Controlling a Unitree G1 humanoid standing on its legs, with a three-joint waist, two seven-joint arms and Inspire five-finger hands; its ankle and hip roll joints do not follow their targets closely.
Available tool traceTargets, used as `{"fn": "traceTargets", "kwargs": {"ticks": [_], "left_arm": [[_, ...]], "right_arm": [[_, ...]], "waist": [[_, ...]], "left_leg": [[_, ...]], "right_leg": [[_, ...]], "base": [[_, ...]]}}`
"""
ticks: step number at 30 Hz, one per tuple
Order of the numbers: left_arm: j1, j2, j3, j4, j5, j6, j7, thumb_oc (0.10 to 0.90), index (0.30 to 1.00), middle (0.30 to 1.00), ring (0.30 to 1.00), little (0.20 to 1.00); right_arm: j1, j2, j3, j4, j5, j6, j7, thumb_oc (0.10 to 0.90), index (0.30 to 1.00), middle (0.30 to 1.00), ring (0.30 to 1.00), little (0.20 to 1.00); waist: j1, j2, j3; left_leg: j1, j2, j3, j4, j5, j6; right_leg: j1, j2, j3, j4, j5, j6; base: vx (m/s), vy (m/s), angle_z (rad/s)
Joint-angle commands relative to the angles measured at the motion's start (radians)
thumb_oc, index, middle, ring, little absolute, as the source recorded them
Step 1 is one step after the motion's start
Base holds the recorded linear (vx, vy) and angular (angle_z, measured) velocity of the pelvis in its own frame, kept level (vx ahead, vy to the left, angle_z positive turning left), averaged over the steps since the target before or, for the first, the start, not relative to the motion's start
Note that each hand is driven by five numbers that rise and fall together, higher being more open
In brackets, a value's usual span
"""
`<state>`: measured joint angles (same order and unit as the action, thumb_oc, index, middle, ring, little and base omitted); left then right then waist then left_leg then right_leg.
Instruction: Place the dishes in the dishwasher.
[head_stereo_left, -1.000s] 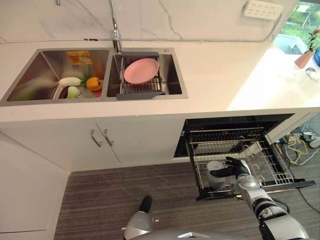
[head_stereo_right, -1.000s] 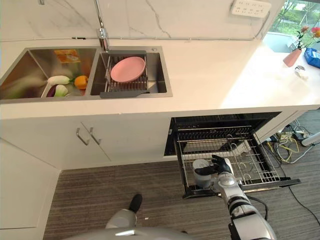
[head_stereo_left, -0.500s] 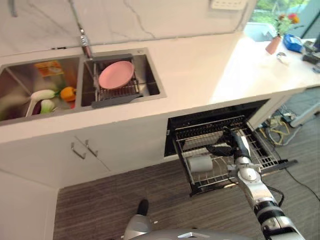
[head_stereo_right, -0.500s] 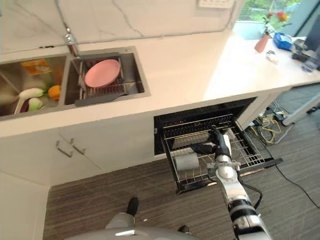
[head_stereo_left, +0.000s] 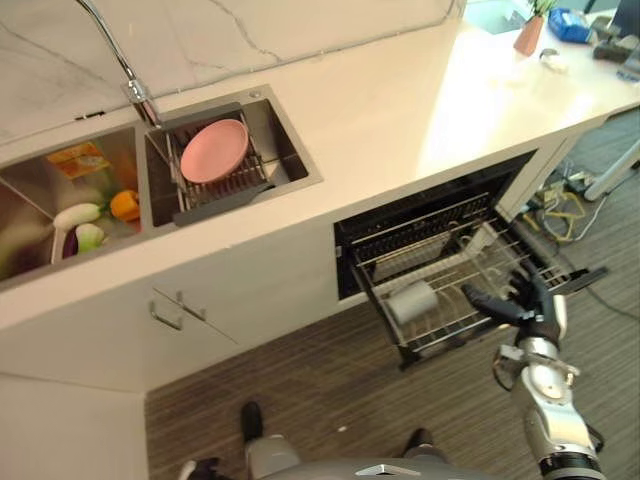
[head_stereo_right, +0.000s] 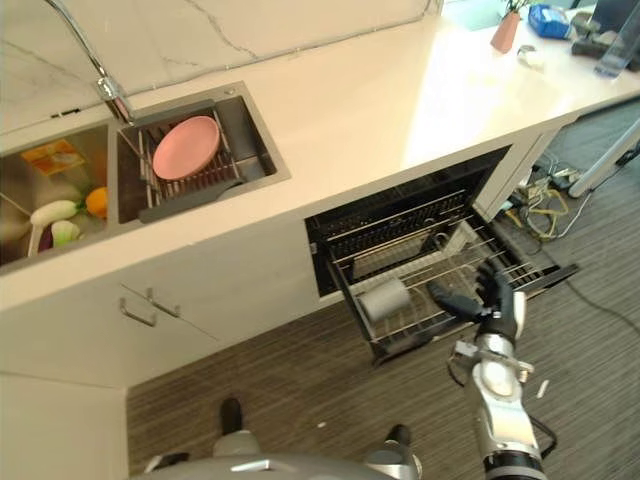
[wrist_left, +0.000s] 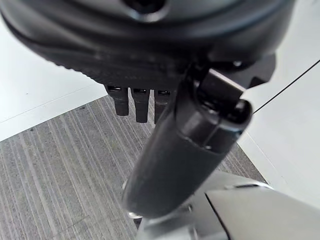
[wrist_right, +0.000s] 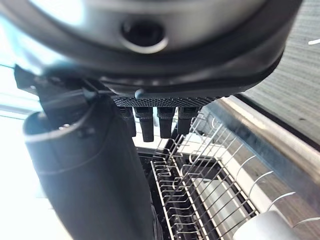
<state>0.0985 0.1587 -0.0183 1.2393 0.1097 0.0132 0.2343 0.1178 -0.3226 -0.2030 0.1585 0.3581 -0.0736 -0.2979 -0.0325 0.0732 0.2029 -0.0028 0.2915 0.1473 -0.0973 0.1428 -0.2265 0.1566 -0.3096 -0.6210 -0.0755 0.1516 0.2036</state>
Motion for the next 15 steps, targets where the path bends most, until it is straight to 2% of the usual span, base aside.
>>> {"fn": "traceTargets", "kwargs": {"ticks": [1, 3, 4, 6, 8, 9, 10, 12, 13, 15], "left_arm": [[0.058, 0.081, -0.036, -0.005, -0.01, 0.003, -0.018, 0.8, 0.9, 0.9, 0.9, 0.9], [0.069, 0.077, -0.041, -0.017, -0.017, 0.004, -0.024, 0.8, 0.9, 0.9, 0.9, 0.9], [0.077, 0.077, -0.049, -0.025, -0.013, 0.006, -0.037, 0.8, 0.9, 0.9, 0.9, 0.9], [0.079, 0.082, -0.056, -0.024, -0.007, 0.006, -0.041, 0.8, 0.9, 0.9, 0.9, 0.9], [0.08, 0.085, -0.051, -0.016, -0.013, 0.007, -0.045, 0.8, 0.9, 0.9, 0.9, 0.9], [0.077, 0.087, -0.047, -0.018, -0.017, 0.003, -0.05, 0.8, 0.9, 0.9, 0.9, 0.9], [0.079, 0.085, -0.044, -0.017, -0.014, 0.001, -0.056, 0.8, 0.9, 0.9, 0.9, 0.9], [0.072, 0.081, -0.046, -0.009, -0.012, -0.004, -0.062, 0.8, 0.9, 0.9, 0.9, 0.9], [0.06, 0.083, -0.047, -0.004, -0.01, -0.005, -0.061, 0.8, 0.9, 0.9, 0.9, 0.9], [0.047, 0.088, -0.05, -0.015, -0.013, -0.006, -0.067, 0.8, 0.9, 0.9, 0.9, 0.9]], "right_arm": [[-0.081, -0.008, 0.001, -0.217, -0.009, -0.126, 0.008, 0.8, 0.9, 0.9, 0.9, 0.9], [-0.103, -0.002, -0.015, -0.235, -0.03, -0.135, 0.003, 0.8, 0.9, 0.9, 0.9, 0.9], [-0.127, -0.004, -0.021, -0.258, -0.048, -0.144, -0.005, 0.8, 0.9, 0.9, 0.9, 0.9], [-0.136, -0.007, -0.02, -0.266, -0.061, -0.153, -0.004, 0.8, 0.9, 0.9, 0.9, 0.9], [-0.136, -0.012, -0.023, -0.311, -0.076, -0.16, 0.009, 0.8, 0.9, 0.9, 0.9, 0.9], [-0.133, -0.019, -0.031, -0.333, -0.073, -0.169, 0.017, 0.8, 0.9, 0.9, 0.9, 0.9], [-0.137, -0.024, -0.036, -0.339, -0.067, -0.177, 0.016, 0.8, 0.9, 0.9, 0.9, 0.9], [-0.157, -0.034, -0.033, -0.351, -0.073, -0.191, 0.016, 0.8, 0.9, 0.9, 0.9, 0.9], [-0.169, -0.041, -0.023, -0.352, -0.072, -0.198, 0.014, 0.8, 0.9, 0.9, 0.9, 0.9], [-0.178, -0.052, -0.004, -0.356, -0.074, -0.197, 0.015, 0.8, 0.9, 0.9, 0.9, 0.9]], "waist": [[0.034, -0.028, -0.075], [0.037, -0.031, -0.063], [0.05, -0.035, -0.048], [0.052, -0.034, -0.042], [0.042, -0.037, -0.034], [0.041, -0.038, -0.032], [0.047, -0.042, -0.033], [0.049, -0.046, -0.033], [0.043, -0.052, -0.027], [0.036, -0.056, -0.022]], "left_leg": [[0.007, -0.105, 0.03, 0.01, -0.09, 0.118], [0.037, -0.155, 0.032, 0.01, -0.122, 0.164], [0.066, -0.186, 0.046, 0.01, -0.148, 0.198], [0.08, -0.191, 0.053, 0.01, -0.158, 0.209], [0.098, -0.2, 0.037, 0.01, -0.167, 0.217], [0.1, -0.204, 0.024, 0.01, -0.167, 0.218], [0.102, -0.213, 0.018, 0.01, -0.169, 0.218], [0.107, -0.221, 0.005, 0.01, -0.176, 0.21], [0.117, -0.222, -0.008, 0.01, -0.182, 0.204], [0.133, -0.225, -0.036, 0.01, -0.195, 0.202]], "right_leg": [[-0.122, -0.206, 0.178, 0.268, -0.033, 0.032], [-0.172, -0.253, 0.215, 0.391, 0.045, 0.032], [-0.201, -0.268, 0.197, 0.484, 0.057, 0.031], [-0.214, -0.261, 0.185, 0.523, 0.053, 0.034], [-0.245, -0.175, 0.229, 0.513, -0.005, 0.017], [-0.248, -0.113, 0.253, 0.459, -0.062, 0.001], [-0.239, -0.081, 0.254, 0.41, -0.094, -0.003], [-0.257, -0.04, 0.246, 0.28, -0.085, -0.009], [-0.279, -0.013, 0.281, 0.224, -0.074, -0.006], [-0.3, 0.019, 0.361, 0.189, -0.069, 0.006]], "base": [[0.03, 0.404, 0.34], [0.07, 0.563, 0.06], [0.07, 0.405, -0.17], [0.07, 0.275, -0.12], [0.1, 0.181, -0.06], [0.13, 0.068, 0.06], [0.16, 0.01, 0.19], [0.14, -0.051, 0.15], [0.16, -0.081, -0.02], [0.18, -0.087, 0.01]]}}
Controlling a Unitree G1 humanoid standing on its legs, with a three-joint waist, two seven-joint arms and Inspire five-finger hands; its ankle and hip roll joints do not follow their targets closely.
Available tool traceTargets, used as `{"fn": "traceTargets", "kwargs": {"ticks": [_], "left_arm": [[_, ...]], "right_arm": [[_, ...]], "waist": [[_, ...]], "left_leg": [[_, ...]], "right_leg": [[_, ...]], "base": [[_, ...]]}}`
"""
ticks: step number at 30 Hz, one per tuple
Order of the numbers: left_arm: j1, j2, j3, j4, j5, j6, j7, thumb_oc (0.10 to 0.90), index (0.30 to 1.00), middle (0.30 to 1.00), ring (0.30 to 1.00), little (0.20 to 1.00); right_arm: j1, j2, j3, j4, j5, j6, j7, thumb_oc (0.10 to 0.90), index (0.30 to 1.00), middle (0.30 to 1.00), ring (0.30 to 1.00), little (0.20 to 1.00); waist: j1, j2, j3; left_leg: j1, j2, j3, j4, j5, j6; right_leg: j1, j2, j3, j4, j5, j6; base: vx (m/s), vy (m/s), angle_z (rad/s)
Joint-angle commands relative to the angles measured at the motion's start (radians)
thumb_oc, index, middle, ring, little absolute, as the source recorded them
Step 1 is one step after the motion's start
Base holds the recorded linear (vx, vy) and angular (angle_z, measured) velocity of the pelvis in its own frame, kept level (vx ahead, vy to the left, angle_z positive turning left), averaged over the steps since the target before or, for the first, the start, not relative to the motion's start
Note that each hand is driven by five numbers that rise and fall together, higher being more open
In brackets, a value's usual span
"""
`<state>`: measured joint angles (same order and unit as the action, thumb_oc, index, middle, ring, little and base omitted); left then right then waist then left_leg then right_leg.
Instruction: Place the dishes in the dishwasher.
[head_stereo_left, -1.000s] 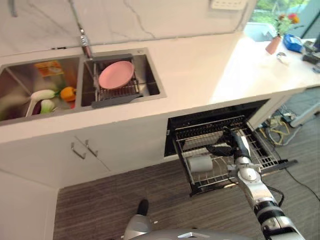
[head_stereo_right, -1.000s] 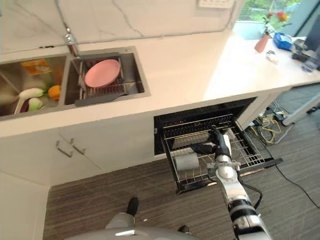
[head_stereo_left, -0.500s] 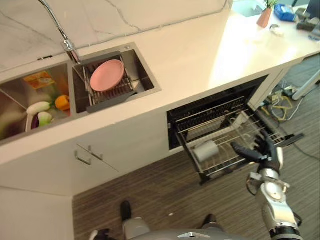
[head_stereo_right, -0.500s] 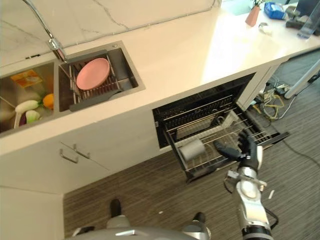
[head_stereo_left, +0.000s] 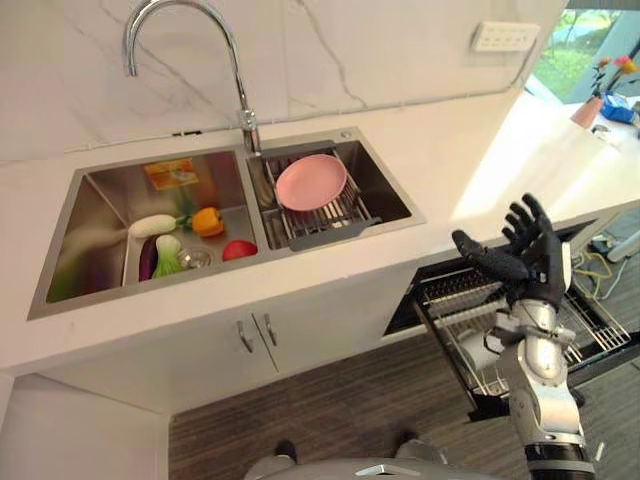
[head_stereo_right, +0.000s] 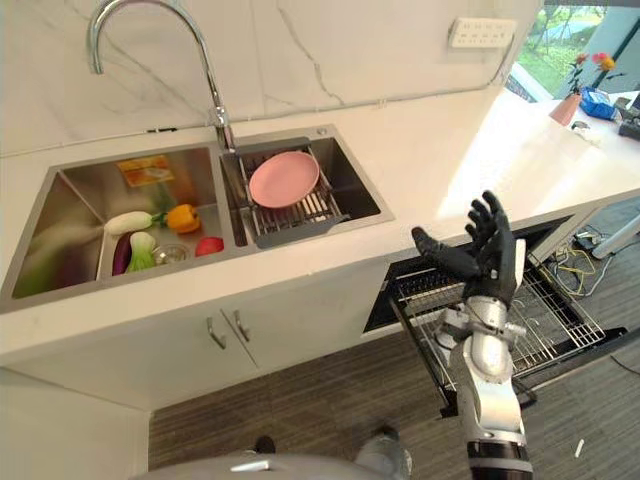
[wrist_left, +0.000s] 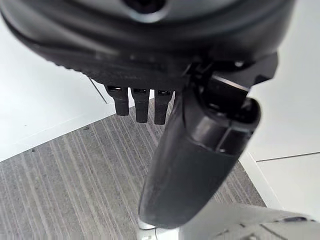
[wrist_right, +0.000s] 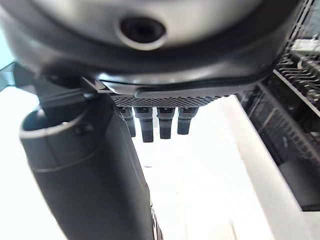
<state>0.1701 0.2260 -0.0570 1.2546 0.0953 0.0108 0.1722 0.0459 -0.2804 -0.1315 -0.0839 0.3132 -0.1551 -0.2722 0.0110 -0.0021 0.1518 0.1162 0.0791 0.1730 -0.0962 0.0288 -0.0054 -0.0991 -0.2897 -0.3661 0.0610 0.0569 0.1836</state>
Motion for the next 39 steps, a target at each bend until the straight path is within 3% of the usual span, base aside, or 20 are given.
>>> {"fn": "traceTargets", "kwargs": {"ticks": [1, 5, 10, 16, 26, 30, 31, 33, 39], "left_arm": [[-0.03, 0.025, -0.001, -0.038, -0.001, -0.007, -0.001, 0.8, 0.9, 0.9, 0.9, 0.9], [-0.025, 0.022, -0.011, -0.072, -0.02, -0.017, -0.007, 0.8, 0.9, 0.9, 0.9, 0.9], [-0.023, 0.016, -0.01, -0.056, -0.038, -0.025, -0.014, 0.8, 0.9, 0.9, 0.9, 0.9], [-0.018, 0.009, -0.04, -0.075, -0.009, -0.037, -0.024, 0.8, 0.9, 0.9, 0.9, 0.9], [-0.035, 0.055, -0.071, -0.065, 0.061, -0.038, -0.015, 0.8, 0.9, 0.9, 0.9, 0.9], [-0.041, 0.087, -0.155, -0.049, 0.228, -0.035, 0.003, 0.8, 0.9, 0.9, 0.9, 0.9], [-0.041, 0.087, -0.155, -0.049, 0.228, -0.035, 0.003, 0.8, 0.9, 0.9, 0.9, 0.9], [-0.039, 0.101, -0.174, -0.036, 0.262, -0.03, 0.011, 0.8, 0.9, 0.9, 0.9, 0.9], [-0.043, 0.109, -0.232, -0.045, 0.335, -0.03, 0.021, 0.8, 0.9, 0.9, 0.9, 0.9]], "right_arm": [[-0.107, -0.099, -0.067, -0.108, -0.031, -0.109, -0.003, 0.8, 0.9, 0.9, 0.9, 0.9], [-0.107, -0.139, -0.021, -0.098, -0.021, -0.089, 0.06, 0.8, 0.9, 0.9, 0.9, 0.9], [-0.143, -0.266, 0.067, -0.063, -0.109, -0.066, 0.136, 0.8, 0.9, 0.9, 0.9, 0.9], [-0.207, -0.342, 0.123, -0.016, -0.22, -0.071, 0.132, 0.8, 0.9, 0.9, 0.9, 0.9], [-0.331, -0.494, 0.183, 0.108, -0.446, -0.056, 0.049, 0.8, 0.9, 0.9, 0.9, 0.9], [-0.456, -0.548, 0.288, 0.196, -0.513, -0.051, 0.026, 0.8, 0.9, 0.9, 0.9, 0.9], [-0.457, -0.548, 0.29, 0.197, -0.513, -0.052, 0.025, 0.8, 0.9, 0.9, 0.9, 0.9], [-0.546, -0.577, 0.393, 0.272, -0.56, -0.035, 0.03, 0.8, 0.9, 0.9, 0.9, 0.9], [-0.633, -0.573, 0.497, 0.338, -0.567, -0.034, 0.042, 0.8, 0.9, 0.9, 0.9, 0.9]], "waist": [[0.001, 0.005, 0.02], [0.011, -0.007, -0.007], [0.036, -0.014, -0.028], [0.062, -0.003, -0.053], [0.112, -0.006, -0.057], [0.129, -0.01, -0.058], [0.128, -0.01, -0.058], [0.143, -0.014, -0.056], [0.146, -0.014, -0.055]], "left_leg": [[0.01, -0.021, -0.068, 0.009, -0.083, -0.022], [0.017, 0.017, -0.095, 0.013, -0.078, -0.044], [-0.005, 0.101, -0.13, 0.054, -0.067, -0.096], [-0.005, 0.145, -0.124, 0.033, -0.041, -0.138], [-0.029, 0.149, -0.163, 0.012, -0.03, -0.161], [-0.028, 0.143, -0.165, 0.01, -0.034, -0.158], [-0.028, 0.143, -0.165, 0.01, -0.034, -0.158], [-0.037, 0.14, -0.171, 0.01, -0.032, -0.155], [-0.048, 0.135, -0.183, 0.01, -0.029, -0.151]], "right_leg": [[-0.032, -0.007, 0.106, 0.022, 0.041, 0.03], [0.023, 0.013, 0.06, -0.013, 0.039, 0.018], [0.088, 0.062, -0.004, -0.055, 0.0, -0.009], [0.155, 0.092, -0.073, -0.134, -0.007, -0.017], [0.205, 0.085, -0.155, -0.133, -0.022, -0.021], [0.207, 0.076, -0.159, -0.131, -0.012, -0.017], [0.207, 0.076, -0.16, -0.131, -0.012, -0.017], [0.206, 0.069, -0.168, -0.128, -0.01, -0.016], [0.204, 0.064, -0.174, -0.124, -0.009, -0.014]], "base": [[0.17, -0.121, 0.49], [0.17, -0.186, 0.64], [0.13, -0.213, 0.3], [0.07, -0.081, 0.35], [0.02, -0.003, 0.33], [0.0, 0.022, 0.1], [0.0, 0.0, 0.0], [0.0, 0.013, 0.02], [0.0, 0.012, 0.07]]}}
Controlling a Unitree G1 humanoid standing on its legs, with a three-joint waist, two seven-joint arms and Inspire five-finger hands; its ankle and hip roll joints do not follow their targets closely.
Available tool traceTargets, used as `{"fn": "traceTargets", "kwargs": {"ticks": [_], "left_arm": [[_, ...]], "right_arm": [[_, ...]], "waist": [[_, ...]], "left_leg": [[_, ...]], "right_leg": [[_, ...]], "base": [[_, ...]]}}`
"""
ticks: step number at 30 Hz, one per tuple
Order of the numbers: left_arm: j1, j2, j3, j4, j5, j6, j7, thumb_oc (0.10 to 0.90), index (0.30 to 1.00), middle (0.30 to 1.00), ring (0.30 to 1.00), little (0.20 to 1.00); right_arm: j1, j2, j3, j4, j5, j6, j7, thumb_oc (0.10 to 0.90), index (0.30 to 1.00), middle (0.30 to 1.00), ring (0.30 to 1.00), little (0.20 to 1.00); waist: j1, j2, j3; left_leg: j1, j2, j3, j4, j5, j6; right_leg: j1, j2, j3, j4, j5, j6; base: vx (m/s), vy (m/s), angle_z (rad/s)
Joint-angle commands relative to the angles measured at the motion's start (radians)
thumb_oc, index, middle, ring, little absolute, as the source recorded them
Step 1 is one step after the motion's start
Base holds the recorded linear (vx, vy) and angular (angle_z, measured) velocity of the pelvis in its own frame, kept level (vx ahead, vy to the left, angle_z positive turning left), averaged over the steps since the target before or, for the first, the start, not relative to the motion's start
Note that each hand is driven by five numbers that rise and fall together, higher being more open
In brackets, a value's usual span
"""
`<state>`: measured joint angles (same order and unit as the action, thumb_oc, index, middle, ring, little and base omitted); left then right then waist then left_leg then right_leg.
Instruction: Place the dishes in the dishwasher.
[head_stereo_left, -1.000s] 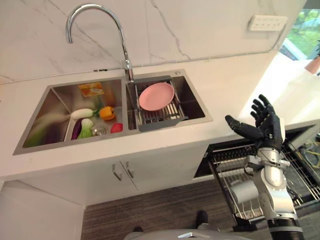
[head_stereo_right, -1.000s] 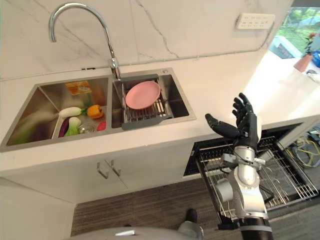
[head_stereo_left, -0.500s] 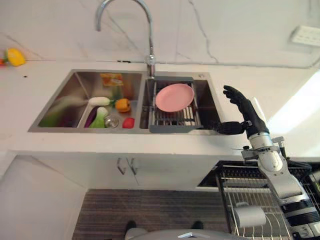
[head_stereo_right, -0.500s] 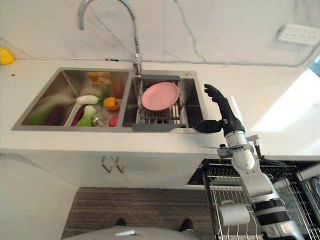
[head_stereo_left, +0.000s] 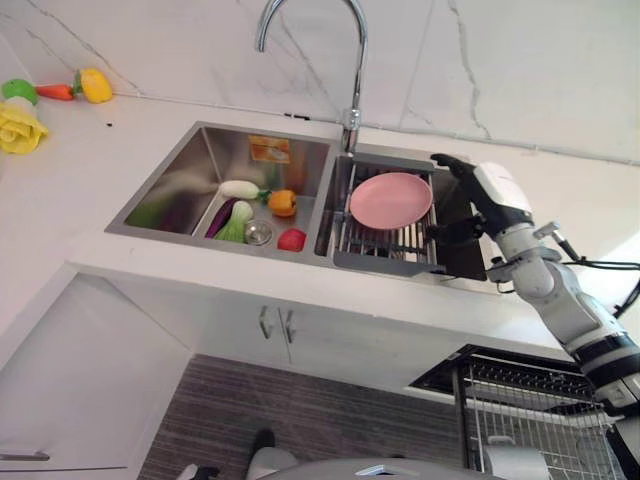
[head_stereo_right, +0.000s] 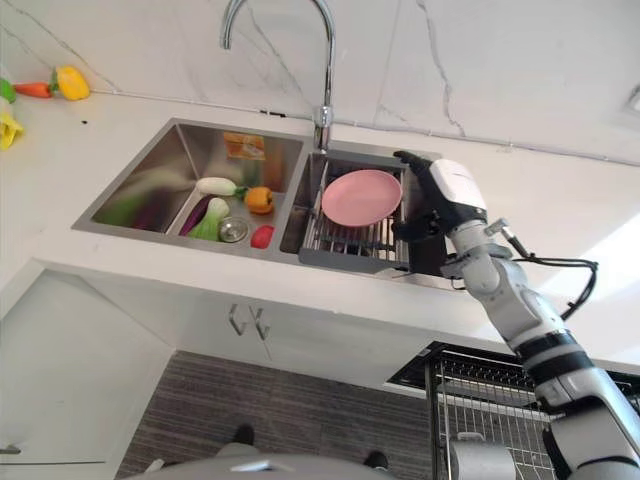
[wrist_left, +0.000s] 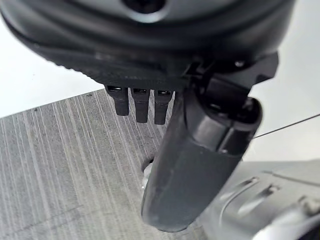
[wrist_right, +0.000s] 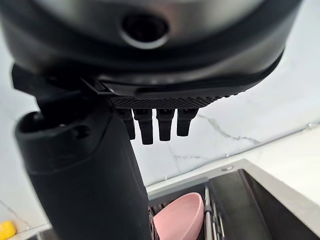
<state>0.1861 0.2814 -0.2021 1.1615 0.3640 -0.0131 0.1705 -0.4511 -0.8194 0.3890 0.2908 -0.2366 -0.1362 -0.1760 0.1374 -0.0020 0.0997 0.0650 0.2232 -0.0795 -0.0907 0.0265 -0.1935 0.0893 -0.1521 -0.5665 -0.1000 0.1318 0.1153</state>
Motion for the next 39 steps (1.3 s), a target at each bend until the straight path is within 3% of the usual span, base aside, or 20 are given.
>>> {"fn": "traceTargets", "kwargs": {"ticks": [1, 8, 17, 24, 38, 39], "left_arm": [[-0.059, 0.056, -0.094, 0.051, 0.073, -0.005, 0.025, 0.8, 0.9, 0.9, 0.9, 0.9], [-0.06, 0.05, -0.103, 0.052, 0.072, -0.006, 0.046, 0.8, 0.9, 0.9, 0.9, 0.9], [-0.051, 0.049, -0.093, 0.048, 0.064, -0.007, 0.058, 0.8, 0.9, 0.9, 0.9, 0.9], [-0.04, 0.085, -0.161, -0.021, 0.169, -0.023, 0.076, 0.8, 0.9, 0.9, 0.9, 0.9], [-0.032, 0.086, -0.18, 0.016, 0.224, -0.026, 0.1, 0.8, 0.9, 0.9, 0.9, 0.9], [-0.033, 0.085, -0.182, 0.018, 0.224, -0.026, 0.1, 0.8, 0.9, 0.9, 0.9, 0.9]], "right_arm": [[-0.146, -0.037, -0.003, -0.023, -0.032, -0.054, -0.056, 0.8, 0.9, 0.9, 0.9, 0.9], [-0.219, -0.014, 0.098, 0.052, -0.09, -0.04, -0.056, 0.8, 0.9, 0.9, 0.9, 0.9], [-0.245, -0.003, 0.143, 0.103, -0.133, -0.027, -0.059, 0.8, 0.9, 0.9, 0.9, 0.9], [-0.299, 0.044, 0.202, 0.215, -0.252, -0.012, -0.138, 0.8, 0.9, 0.9, 0.9, 0.9], [-0.337, 0.094, 0.257, 0.331, -0.374, 0.024, -0.206, 0.8, 0.9, 0.9, 0.9, 0.9], [-0.34, 0.095, 0.263, 0.34, -0.379, 0.026, -0.207, 0.532, 0.498, 0.498, 0.498, 0.498]], "waist": [[0.021, -0.015, -0.003], [0.029, -0.017, -0.003], [0.036, -0.02, -0.007], [0.046, -0.018, 0.0], [0.07, -0.019, 0.004], [0.072, -0.019, 0.005]], "left_leg": [[0.003, -0.009, 0.067, 0.004, -0.028, 0.037], [0.0, -0.009, 0.064, 0.004, -0.029, 0.037], [0.002, -0.006, 0.066, 0.003, -0.031, 0.035], [0.002, -0.004, 0.071, 0.004, -0.033, 0.035], [-0.016, -0.007, 0.053, 0.003, -0.027, 0.03], [-0.017, -0.008, 0.052, 0.003, -0.027, 0.03]], "right_leg": [[0.016, -0.075, 0.025, 0.038, -0.085, 0.055], [0.018, -0.076, 0.023, 0.036, -0.086, 0.057], [0.023, -0.072, 0.017, 0.032, -0.086, 0.057], [0.016, -0.071, 0.024, 0.031, -0.083, 0.06], [0.015, -0.069, 0.008, 0.027, -0.087, 0.06], [0.016, -0.069, 0.007, 0.027, -0.087, 0.06]], "base": [[0.01, 0.0, 0.1], [0.01, 0.0, 0.03], [0.0, 0.0, 0.0], [0.0, 0.0, 0.0], [0.0, -0.001, 0.0], [0.0, 0.0, 0.0]]}}
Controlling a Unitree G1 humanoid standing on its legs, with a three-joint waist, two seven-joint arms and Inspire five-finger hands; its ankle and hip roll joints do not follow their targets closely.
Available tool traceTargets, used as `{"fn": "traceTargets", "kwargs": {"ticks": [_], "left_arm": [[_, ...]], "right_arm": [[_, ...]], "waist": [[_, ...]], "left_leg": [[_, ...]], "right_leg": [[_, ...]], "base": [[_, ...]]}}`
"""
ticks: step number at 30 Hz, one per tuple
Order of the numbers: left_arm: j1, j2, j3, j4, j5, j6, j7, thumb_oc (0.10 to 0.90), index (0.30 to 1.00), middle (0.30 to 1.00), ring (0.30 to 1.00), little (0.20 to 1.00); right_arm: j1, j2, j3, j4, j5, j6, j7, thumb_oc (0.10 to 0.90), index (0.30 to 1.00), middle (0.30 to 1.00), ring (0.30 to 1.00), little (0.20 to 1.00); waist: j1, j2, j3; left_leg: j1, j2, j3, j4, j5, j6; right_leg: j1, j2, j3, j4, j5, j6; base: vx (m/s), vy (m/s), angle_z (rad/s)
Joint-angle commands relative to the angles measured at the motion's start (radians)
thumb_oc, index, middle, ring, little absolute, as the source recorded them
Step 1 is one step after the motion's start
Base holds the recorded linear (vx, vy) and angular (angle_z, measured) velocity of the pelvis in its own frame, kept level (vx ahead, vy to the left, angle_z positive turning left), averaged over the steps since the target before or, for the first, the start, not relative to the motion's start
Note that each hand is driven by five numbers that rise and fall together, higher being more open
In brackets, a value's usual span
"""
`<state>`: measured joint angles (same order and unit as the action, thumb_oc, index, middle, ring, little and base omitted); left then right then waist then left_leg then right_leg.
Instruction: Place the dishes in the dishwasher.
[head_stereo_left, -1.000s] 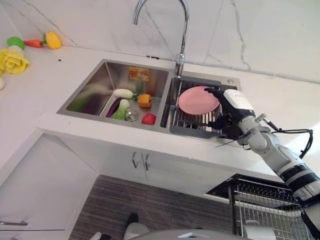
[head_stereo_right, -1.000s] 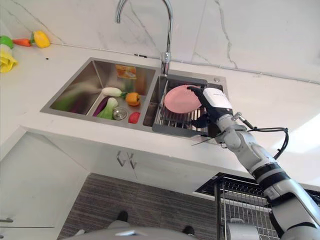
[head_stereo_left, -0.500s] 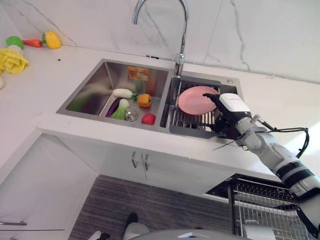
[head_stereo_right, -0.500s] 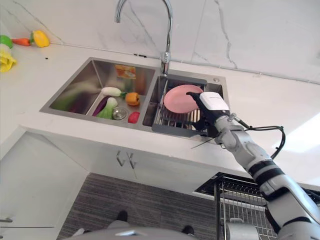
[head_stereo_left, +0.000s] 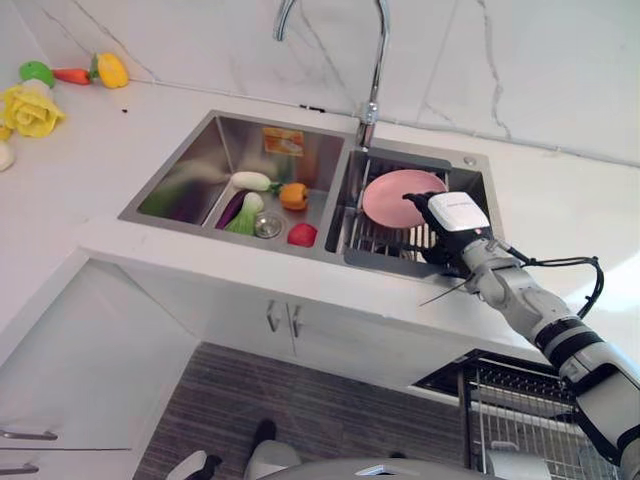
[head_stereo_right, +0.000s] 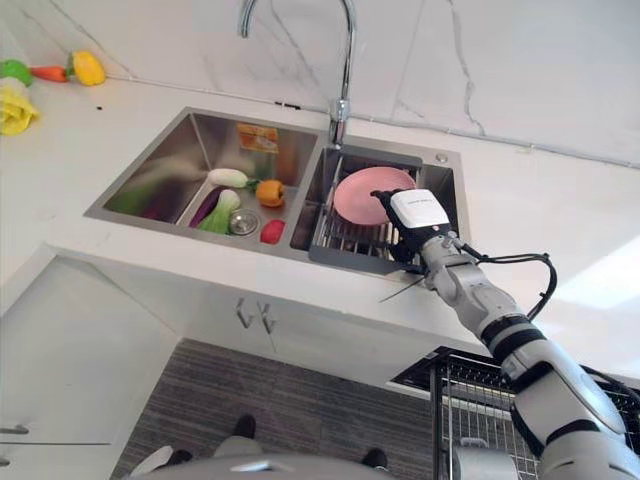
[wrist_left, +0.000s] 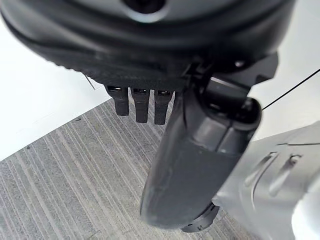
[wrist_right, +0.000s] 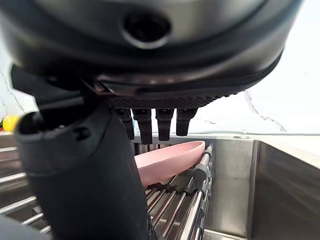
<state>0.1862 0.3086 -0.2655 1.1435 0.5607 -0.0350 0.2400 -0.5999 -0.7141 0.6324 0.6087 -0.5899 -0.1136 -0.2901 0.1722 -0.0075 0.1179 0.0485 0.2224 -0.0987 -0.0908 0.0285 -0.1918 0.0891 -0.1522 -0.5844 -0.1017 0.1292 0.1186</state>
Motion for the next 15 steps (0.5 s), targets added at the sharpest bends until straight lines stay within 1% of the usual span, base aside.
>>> {"fn": "traceTargets", "kwargs": {"ticks": [1, 4, 8, 12, 15], "left_arm": [[-0.031, 0.058, -0.12, 0.036, 0.03, -0.004, 0.031, 0.8, 0.9, 0.9, 0.9, 0.9], [-0.029, 0.055, -0.119, 0.03, 0.013, -0.011, 0.026, 0.8, 0.9, 0.9, 0.9, 0.9], [-0.029, 0.06, -0.123, 0.023, 0.016, -0.017, 0.028, 0.8, 0.9, 0.9, 0.9, 0.9], [-0.033, 0.06, -0.132, 0.023, 0.017, -0.018, 0.028, 0.8, 0.9, 0.9, 0.9, 0.9], [-0.039, 0.062, -0.147, 0.04, 0.036, -0.01, 0.014, 0.8, 0.9, 0.9, 0.9, 0.9]], "right_arm": [[-0.194, -0.007, 0.023, 0.03, -0.029, 0.004, -0.097, 0.4, 0.3, 0.3, 0.3, 0.3], [-0.193, 0.0, 0.024, 0.061, -0.027, 0.007, -0.107, 0.4, 0.3, 0.3, 0.3, 0.3], [-0.195, -0.027, 0.051, 0.084, -0.094, 0.011, -0.128, 0.4, 0.3, 0.3, 0.3, 0.3], [-0.182, -0.003, 0.016, 0.102, -0.05, 0.021, -0.129, 0.4, 0.3, 0.3, 0.3, 0.3], [-0.2, 0.007, 0.017, 0.094, -0.033, 0.025, -0.128, 0.4, 0.3, 0.3, 0.3, 0.3]], "waist": [[0.038, -0.013, -0.013], [0.04, -0.013, -0.011], [0.044, -0.014, -0.011], [0.041, -0.013, -0.01], [0.036, -0.013, -0.01]], "left_leg": [[-0.002, -0.008, 0.069, 0.004, -0.029, 0.028], [-0.005, -0.008, 0.066, 0.004, -0.028, 0.028], [-0.005, -0.006, 0.063, 0.004, -0.029, 0.025], [-0.005, -0.005, 0.065, 0.004, -0.028, 0.025], [-0.001, -0.003, 0.074, 0.004, -0.028, 0.025]], "right_leg": [[0.016, -0.069, 0.025, 0.028, -0.085, 0.057], [0.015, -0.068, 0.024, 0.027, -0.086, 0.057], [0.019, -0.065, 0.019, 0.026, -0.089, 0.057], [0.019, -0.067, 0.021, 0.025, -0.087, 0.058], [0.016, -0.067, 0.027, 0.026, -0.088, 0.056]], "base": [[0.0, 0.0, 0.0], [0.0, -0.002, 0.01], [0.0, -0.011, 0.07], [0.0, 0.0, 0.01], [0.0, 0.0, 0.0]]}}
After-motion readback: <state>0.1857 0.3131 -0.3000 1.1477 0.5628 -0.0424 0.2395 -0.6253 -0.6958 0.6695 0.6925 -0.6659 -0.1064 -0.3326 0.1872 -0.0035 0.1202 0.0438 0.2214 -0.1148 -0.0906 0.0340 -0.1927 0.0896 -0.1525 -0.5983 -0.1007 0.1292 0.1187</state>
